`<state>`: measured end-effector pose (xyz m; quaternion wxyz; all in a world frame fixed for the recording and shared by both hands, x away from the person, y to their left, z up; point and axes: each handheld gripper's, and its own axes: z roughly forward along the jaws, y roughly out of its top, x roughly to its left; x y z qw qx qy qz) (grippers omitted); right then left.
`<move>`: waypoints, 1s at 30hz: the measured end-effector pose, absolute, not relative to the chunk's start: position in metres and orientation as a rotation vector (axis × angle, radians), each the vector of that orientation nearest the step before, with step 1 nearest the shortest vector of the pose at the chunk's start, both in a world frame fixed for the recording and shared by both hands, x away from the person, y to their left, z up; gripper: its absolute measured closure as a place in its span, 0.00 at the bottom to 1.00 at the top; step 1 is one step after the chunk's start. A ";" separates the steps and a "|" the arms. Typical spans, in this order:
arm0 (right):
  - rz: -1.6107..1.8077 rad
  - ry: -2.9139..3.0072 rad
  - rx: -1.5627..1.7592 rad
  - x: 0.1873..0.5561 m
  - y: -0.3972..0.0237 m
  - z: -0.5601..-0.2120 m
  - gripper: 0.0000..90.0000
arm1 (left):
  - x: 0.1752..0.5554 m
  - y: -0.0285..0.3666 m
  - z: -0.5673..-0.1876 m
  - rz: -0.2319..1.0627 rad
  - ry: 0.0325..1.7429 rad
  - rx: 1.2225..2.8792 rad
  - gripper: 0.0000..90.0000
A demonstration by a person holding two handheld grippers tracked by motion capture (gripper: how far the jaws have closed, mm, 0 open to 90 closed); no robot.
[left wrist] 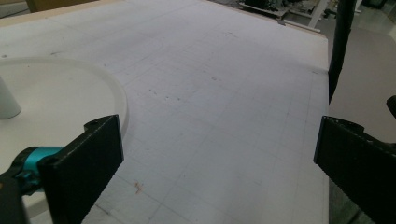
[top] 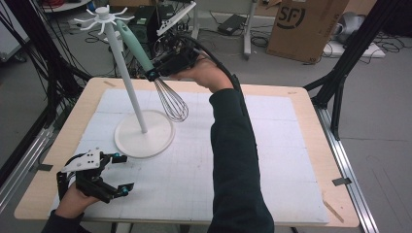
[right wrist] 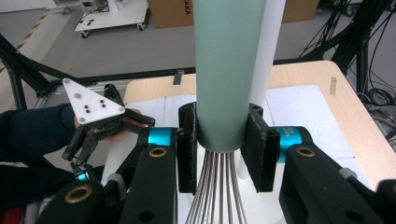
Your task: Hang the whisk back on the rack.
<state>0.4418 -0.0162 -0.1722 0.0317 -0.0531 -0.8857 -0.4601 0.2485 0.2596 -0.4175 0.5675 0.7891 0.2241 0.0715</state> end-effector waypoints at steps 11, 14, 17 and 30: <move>-1.436 -2.732 -0.158 0.448 -0.012 -0.177 0.76 | 0.248 0.259 -0.418 0.160 0.526 1.857 0.02; -1.428 -2.724 -0.166 0.449 -0.010 -0.178 0.76 | 0.248 0.259 -0.418 0.161 0.523 1.861 0.02; -1.436 -2.724 -0.164 0.450 -0.009 -0.179 0.75 | 0.248 0.259 -0.418 0.159 0.523 1.860 0.02; -1.465 -2.701 -0.207 0.449 -0.021 -0.186 0.64 | 0.249 0.258 -0.419 0.156 0.523 1.868 0.02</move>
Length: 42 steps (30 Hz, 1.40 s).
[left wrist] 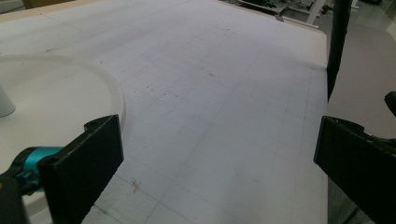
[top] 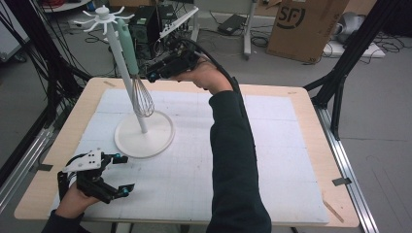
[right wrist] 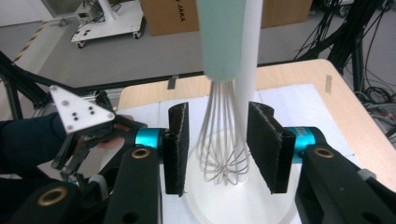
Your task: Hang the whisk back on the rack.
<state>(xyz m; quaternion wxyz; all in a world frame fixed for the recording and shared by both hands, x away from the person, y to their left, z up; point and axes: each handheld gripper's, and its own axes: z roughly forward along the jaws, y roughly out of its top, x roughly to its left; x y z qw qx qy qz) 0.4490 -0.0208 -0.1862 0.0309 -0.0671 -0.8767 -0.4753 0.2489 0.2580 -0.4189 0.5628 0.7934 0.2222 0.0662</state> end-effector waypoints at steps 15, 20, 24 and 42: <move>-1.447 -2.647 -0.129 0.414 -0.061 -0.204 0.36 | 0.249 0.257 -0.419 0.149 0.526 1.875 0.02; -1.470 -2.681 -0.172 0.402 -0.079 -0.213 0.20 | 0.248 0.256 -0.420 0.143 0.528 1.873 0.02; -1.492 -2.699 -0.262 0.395 -0.093 -0.220 0.11 | 0.249 0.256 -0.420 0.144 0.531 1.873 0.02; -1.600 -2.794 -0.480 0.363 -0.153 -0.251 0.01 | 0.250 0.258 -0.419 0.173 0.577 1.852 0.02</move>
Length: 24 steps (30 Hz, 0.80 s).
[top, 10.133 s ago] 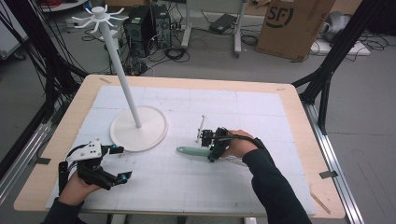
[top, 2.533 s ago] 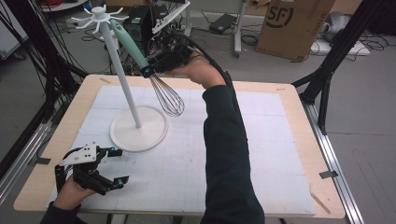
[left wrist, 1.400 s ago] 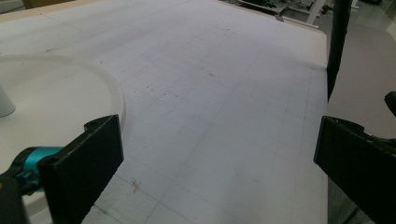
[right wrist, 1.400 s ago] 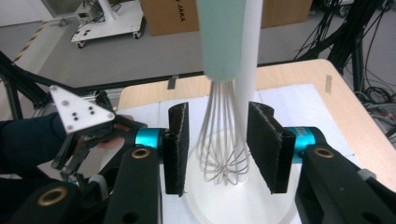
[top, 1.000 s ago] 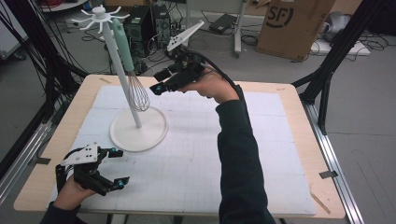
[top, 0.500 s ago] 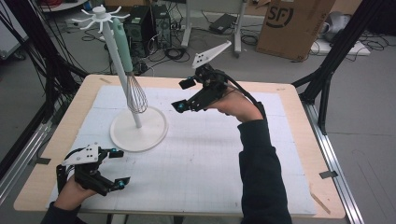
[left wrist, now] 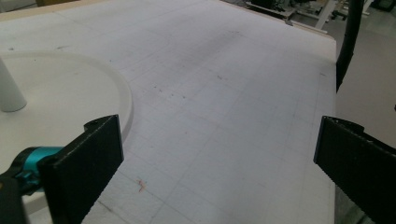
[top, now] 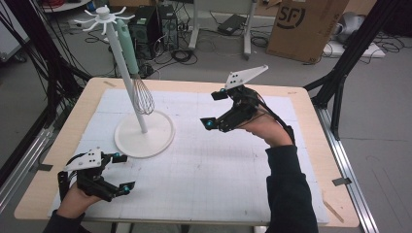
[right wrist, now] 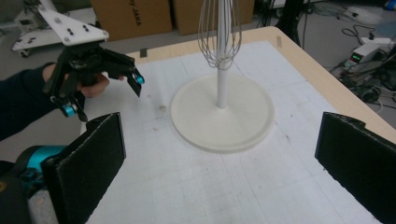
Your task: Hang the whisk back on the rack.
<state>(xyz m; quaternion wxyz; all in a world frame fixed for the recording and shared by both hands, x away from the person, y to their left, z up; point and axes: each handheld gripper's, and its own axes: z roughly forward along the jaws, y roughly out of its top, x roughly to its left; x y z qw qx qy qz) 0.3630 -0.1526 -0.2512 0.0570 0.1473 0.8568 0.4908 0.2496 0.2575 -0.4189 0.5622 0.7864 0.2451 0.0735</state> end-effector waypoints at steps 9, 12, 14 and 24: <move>1.445 2.554 0.472 0.346 -0.168 -0.276 0.01 | 0.250 0.257 -0.417 0.183 0.594 1.835 0.02; 1.447 2.542 0.507 0.339 -0.176 -0.288 0.01 | 0.250 0.258 -0.417 0.193 0.603 1.821 0.02; 1.453 2.527 0.530 0.336 -0.183 -0.296 0.01 | 0.251 0.259 -0.417 0.194 0.603 1.820 0.02; 1.469 2.499 0.577 0.315 -0.209 -0.333 0.01 | 0.251 0.258 -0.418 0.214 0.606 1.810 0.02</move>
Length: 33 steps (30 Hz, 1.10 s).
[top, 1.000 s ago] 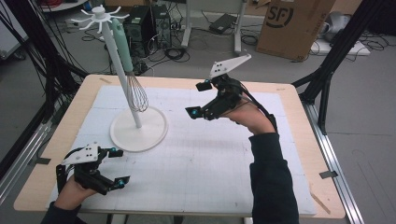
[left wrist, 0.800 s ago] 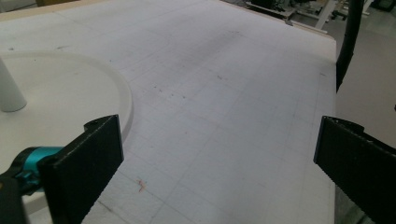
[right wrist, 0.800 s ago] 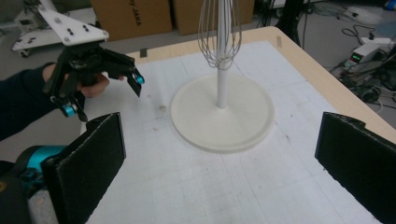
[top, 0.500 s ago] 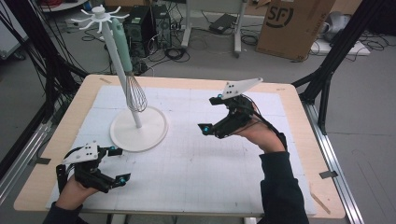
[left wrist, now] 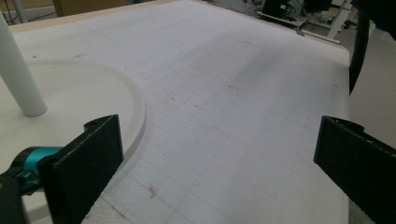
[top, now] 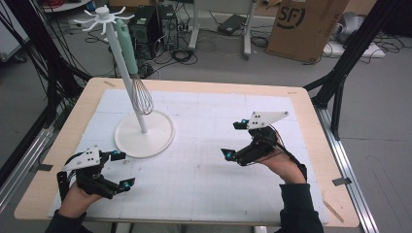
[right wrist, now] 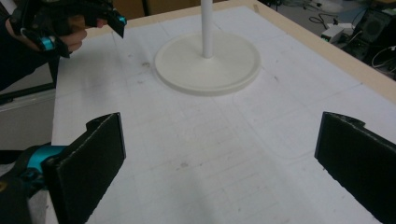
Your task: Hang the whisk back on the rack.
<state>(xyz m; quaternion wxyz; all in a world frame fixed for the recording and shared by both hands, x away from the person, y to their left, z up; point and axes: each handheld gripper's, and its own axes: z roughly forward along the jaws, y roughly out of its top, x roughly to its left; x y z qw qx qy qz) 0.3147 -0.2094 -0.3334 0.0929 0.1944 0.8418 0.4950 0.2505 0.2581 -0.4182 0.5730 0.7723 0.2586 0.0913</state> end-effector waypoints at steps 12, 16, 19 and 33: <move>1.446 2.470 0.628 0.294 -0.229 -0.372 0.01 | 0.253 0.260 -0.420 0.236 0.621 1.802 0.02; 1.425 2.475 0.626 0.289 -0.232 -0.381 0.01 | 0.253 0.259 -0.420 0.227 0.625 1.800 0.02; 1.429 2.472 0.636 0.286 -0.236 -0.387 0.01 | 0.254 0.260 -0.420 0.226 0.625 1.797 0.02; 1.511 2.386 0.661 0.273 -0.251 -0.398 0.01 | 0.252 0.261 -0.419 0.226 0.617 1.787 0.02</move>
